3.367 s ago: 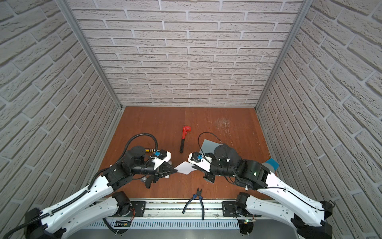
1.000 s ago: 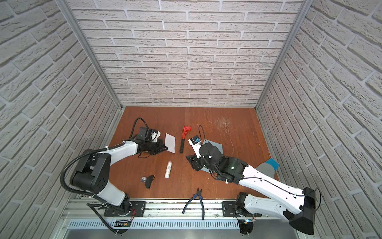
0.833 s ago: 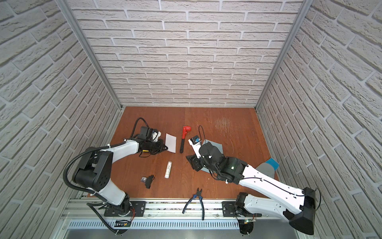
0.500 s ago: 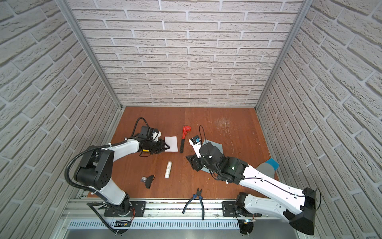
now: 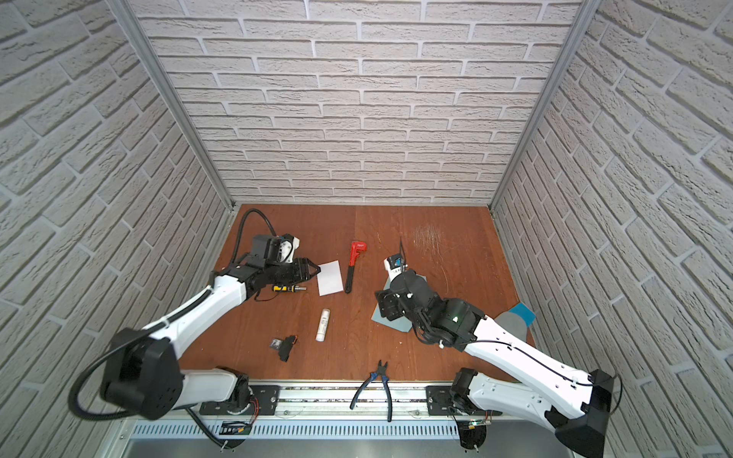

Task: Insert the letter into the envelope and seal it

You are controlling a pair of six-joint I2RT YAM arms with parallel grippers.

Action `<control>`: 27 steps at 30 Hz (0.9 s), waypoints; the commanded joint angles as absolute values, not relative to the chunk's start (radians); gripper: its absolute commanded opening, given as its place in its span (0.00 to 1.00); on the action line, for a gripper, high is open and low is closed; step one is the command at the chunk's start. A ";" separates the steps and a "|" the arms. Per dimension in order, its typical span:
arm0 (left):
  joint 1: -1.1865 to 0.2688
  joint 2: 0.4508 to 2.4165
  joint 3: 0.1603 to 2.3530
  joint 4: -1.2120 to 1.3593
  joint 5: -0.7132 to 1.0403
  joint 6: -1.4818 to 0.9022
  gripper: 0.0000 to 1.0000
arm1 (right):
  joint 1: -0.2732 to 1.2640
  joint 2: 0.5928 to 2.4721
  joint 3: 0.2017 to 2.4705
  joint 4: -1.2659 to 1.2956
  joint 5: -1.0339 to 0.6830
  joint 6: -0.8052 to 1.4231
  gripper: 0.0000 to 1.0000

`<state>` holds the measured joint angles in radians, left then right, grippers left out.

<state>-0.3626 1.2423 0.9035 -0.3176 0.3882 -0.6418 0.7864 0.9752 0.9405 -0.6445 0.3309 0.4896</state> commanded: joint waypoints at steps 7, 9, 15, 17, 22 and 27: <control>-0.592 0.984 0.798 -0.284 0.212 -0.551 0.60 | 0.451 0.933 0.776 -0.715 0.193 0.776 0.71; -0.639 0.954 0.745 -0.245 0.188 -0.561 0.60 | 0.377 0.930 0.723 -0.677 0.131 0.795 0.71; -0.684 0.936 0.651 -0.143 0.233 -0.613 0.60 | 0.246 1.008 0.644 -0.578 -0.016 0.805 0.69; -0.685 0.931 0.639 -0.137 0.245 -0.612 0.59 | 0.223 1.042 0.635 -0.551 -0.047 0.798 0.69; -0.686 0.896 0.620 -0.142 0.247 -0.614 0.60 | 0.188 1.115 0.594 -0.459 -0.084 0.798 0.60; -0.684 0.872 0.637 -0.204 0.222 -0.590 0.60 | 0.173 1.204 0.553 -0.351 -0.126 0.798 0.52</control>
